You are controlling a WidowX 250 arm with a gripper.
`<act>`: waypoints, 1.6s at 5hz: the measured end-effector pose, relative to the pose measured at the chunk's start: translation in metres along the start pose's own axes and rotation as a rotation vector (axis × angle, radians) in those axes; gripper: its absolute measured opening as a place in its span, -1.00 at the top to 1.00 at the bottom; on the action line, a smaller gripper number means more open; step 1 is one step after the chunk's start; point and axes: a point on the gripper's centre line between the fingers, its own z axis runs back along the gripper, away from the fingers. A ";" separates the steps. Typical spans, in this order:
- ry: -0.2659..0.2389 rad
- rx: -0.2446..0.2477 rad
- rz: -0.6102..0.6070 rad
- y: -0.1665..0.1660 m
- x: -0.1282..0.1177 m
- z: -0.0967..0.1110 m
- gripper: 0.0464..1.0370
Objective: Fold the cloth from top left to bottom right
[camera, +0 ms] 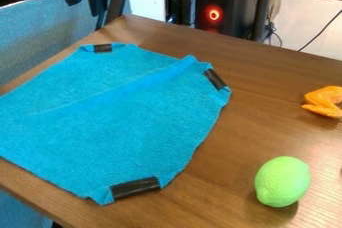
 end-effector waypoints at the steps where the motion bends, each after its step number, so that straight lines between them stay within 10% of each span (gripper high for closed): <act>1: 0.034 -0.021 -0.005 -0.002 -0.002 -0.016 -0.92; 8: -0.084 0.082 -0.333 0.011 0.014 -0.056 -0.92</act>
